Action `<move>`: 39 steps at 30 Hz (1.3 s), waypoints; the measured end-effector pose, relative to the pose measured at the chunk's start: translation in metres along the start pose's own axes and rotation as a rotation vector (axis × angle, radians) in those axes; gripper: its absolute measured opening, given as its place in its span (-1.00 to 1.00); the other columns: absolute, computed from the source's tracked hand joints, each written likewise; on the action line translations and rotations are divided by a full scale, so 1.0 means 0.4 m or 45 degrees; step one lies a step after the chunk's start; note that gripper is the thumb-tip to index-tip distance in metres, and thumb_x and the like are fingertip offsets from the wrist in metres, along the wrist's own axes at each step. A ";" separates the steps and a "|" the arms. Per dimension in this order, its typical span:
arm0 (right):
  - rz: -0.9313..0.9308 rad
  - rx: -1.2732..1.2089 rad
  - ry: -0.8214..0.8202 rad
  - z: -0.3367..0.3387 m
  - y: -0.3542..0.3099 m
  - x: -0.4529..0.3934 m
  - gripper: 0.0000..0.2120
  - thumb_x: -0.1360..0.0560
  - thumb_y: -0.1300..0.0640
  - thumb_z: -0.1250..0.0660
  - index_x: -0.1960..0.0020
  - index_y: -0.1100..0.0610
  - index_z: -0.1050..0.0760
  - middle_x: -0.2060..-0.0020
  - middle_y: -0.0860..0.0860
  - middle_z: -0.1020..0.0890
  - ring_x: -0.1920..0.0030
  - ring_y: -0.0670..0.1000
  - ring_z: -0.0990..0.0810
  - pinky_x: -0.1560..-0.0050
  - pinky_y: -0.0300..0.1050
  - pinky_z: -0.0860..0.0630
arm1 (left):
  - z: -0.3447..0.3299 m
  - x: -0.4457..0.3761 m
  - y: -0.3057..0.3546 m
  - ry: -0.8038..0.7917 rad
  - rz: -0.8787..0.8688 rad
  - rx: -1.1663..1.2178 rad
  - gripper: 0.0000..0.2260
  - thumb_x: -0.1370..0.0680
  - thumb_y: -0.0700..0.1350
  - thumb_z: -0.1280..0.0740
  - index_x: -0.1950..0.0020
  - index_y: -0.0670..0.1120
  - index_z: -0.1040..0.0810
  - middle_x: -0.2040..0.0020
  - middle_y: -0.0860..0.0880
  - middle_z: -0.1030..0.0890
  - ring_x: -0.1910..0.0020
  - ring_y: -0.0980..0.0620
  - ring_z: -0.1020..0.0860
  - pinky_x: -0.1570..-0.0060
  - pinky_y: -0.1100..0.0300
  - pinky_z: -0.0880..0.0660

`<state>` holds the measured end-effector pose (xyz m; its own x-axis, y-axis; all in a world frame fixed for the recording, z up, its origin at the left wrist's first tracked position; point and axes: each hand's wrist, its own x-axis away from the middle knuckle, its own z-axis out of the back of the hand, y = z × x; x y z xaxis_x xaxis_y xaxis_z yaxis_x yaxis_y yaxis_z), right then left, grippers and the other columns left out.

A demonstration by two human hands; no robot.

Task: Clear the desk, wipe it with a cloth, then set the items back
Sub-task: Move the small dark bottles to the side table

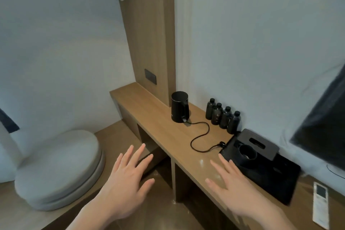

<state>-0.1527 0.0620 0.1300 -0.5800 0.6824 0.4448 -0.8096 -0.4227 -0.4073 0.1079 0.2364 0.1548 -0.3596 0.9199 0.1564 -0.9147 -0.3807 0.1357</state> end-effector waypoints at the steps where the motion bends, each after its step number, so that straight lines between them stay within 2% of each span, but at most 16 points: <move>1: 0.003 -0.001 -0.021 0.022 -0.004 -0.038 -0.24 -0.55 -0.49 0.00 -0.66 -0.28 0.11 -0.63 -0.22 0.31 -0.65 0.00 0.31 -0.65 0.14 0.10 | 0.012 -0.041 -0.011 -0.018 0.003 -0.023 -0.40 -0.64 0.35 -0.01 -0.66 0.29 0.09 -0.64 0.18 0.35 -0.61 0.01 0.41 -0.62 -0.10 0.26; 4: 0.021 0.001 -0.011 0.099 -0.007 -0.153 -0.18 -0.49 -0.52 0.06 -0.67 -0.25 0.12 -0.63 -0.21 0.31 -0.65 0.01 0.30 -0.66 0.14 0.13 | 0.044 -0.174 -0.017 -0.014 0.027 -0.019 -0.40 -0.65 0.34 -0.02 -0.65 0.29 0.10 -0.64 0.18 0.34 -0.61 0.01 0.39 -0.62 -0.09 0.27; 7: 0.029 0.016 0.054 0.161 0.004 -0.243 -0.27 -0.60 -0.43 -0.02 -0.67 -0.24 0.12 -0.63 -0.20 0.30 -0.65 0.00 0.30 -0.65 0.14 0.15 | 0.049 -0.293 -0.010 0.021 -0.004 -0.031 -0.39 -0.65 0.33 -0.03 -0.65 0.27 0.10 -0.65 0.17 0.31 -0.64 0.00 0.33 -0.63 -0.07 0.26; 10: 0.045 -0.053 0.107 0.194 0.031 -0.292 -0.28 -0.59 -0.43 -0.05 -0.66 -0.28 0.09 -0.60 -0.28 0.29 -0.65 -0.05 0.27 -0.65 0.09 0.12 | 0.042 -0.400 0.001 0.004 -0.054 -0.009 -0.38 -0.64 0.35 -0.04 -0.66 0.27 0.08 -0.65 0.18 0.31 -0.65 0.01 0.30 -0.61 -0.05 0.27; 16: -0.119 -0.088 0.183 0.259 0.114 -0.354 -0.28 -0.60 -0.42 -0.07 -0.67 -0.26 0.08 -0.63 -0.26 0.25 -0.66 -0.04 0.22 -0.63 0.11 0.01 | 0.040 -0.650 0.037 -0.048 -0.256 0.020 -0.37 -0.64 0.34 -0.08 -0.66 0.25 0.04 -0.67 0.16 0.25 -0.66 0.01 0.23 -0.59 0.01 0.26; 18: -0.179 -0.135 0.215 0.274 0.134 -0.370 -0.30 -0.62 -0.39 -0.09 -0.67 -0.25 0.06 -0.64 -0.27 0.22 -0.67 -0.03 0.15 -0.64 0.09 -0.06 | 0.039 -0.740 0.058 -0.067 -0.339 0.032 -0.37 -0.64 0.33 -0.11 -0.66 0.24 0.02 -0.68 0.15 0.21 -0.67 0.00 0.16 -0.60 0.04 0.17; 24: -0.347 -0.263 0.326 0.318 0.149 -0.462 -0.33 -0.63 -0.34 -0.14 -0.66 -0.27 0.03 -0.64 -0.29 0.14 -0.67 0.04 0.04 -0.62 0.08 -0.12 | 0.062 -1.014 0.127 -0.151 -0.574 0.109 -0.37 -0.64 0.27 -0.21 -0.66 0.20 -0.08 -0.68 0.16 0.10 -0.66 0.04 -0.01 -0.62 0.04 -0.10; 39: -0.568 -0.402 0.472 0.336 0.138 -0.898 -0.32 -0.62 -0.20 -0.28 -0.66 -0.15 -0.10 -0.65 -0.17 -0.08 -0.60 -0.01 -0.23 -0.57 0.03 -0.29 | 0.003 -1.510 0.235 -0.491 -0.908 -0.081 -0.36 -0.66 0.10 -0.28 -0.68 0.09 -0.09 -0.70 -0.01 0.03 -0.65 -0.14 -0.09 -0.60 -0.10 -0.15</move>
<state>-0.0013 -0.2867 0.0550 -0.0795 0.9356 0.3440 -0.8671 0.1053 -0.4870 0.2395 -0.3551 0.0741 0.3917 0.8376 0.3807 -0.9127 0.3013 0.2761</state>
